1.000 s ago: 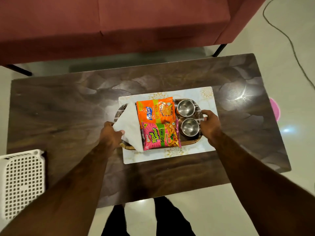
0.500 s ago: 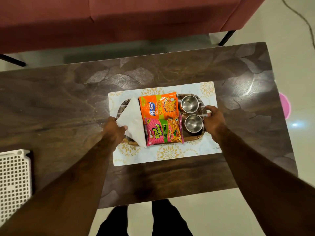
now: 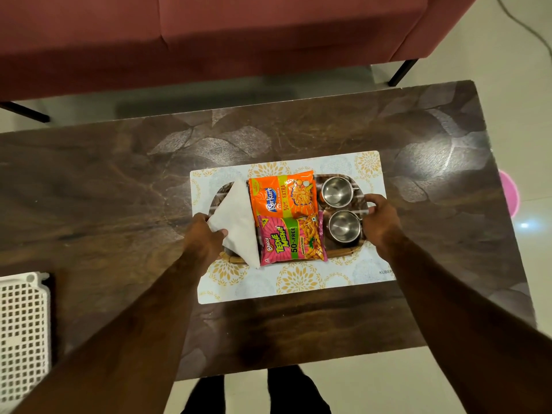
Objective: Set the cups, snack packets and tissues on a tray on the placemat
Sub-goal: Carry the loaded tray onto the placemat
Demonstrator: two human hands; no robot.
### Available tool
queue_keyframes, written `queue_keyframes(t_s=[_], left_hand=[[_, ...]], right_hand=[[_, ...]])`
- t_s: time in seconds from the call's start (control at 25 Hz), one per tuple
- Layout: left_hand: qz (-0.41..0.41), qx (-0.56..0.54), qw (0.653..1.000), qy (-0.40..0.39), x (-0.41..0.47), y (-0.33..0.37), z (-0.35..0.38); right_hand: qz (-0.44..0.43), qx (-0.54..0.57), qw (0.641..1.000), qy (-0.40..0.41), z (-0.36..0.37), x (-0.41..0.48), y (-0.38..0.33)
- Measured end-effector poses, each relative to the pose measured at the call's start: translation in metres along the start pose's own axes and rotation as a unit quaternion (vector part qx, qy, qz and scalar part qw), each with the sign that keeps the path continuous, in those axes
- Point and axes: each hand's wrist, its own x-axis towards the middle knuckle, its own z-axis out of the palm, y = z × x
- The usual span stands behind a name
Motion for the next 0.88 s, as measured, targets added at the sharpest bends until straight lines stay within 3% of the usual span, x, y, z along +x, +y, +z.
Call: queue_keyframes(t_s=[0.28, 0.68, 0.76, 0.88], left_hand=[[-0.004, 0.027, 1.000, 0.013, -0.002, 0.001, 0.000], [0.006, 0.090, 0.996, 0.026, -0.003, -0.004, 0.001], [0.007, 0.093, 0.996, 0.005, -0.007, 0.000, -0.003], [0.015, 0.141, 0.990, -0.022, -0.021, 0.011, -0.017]], right_hand=[[-0.008, -0.008, 1.000, -0.003, -0.001, 0.002, 0.002], [0.034, 0.079, 0.996, 0.008, 0.003, 0.000, 0.001], [0.047, 0.073, 0.996, 0.000, 0.003, -0.005, -0.004], [0.018, -0.034, 0.999, 0.008, -0.004, -0.023, -0.017]])
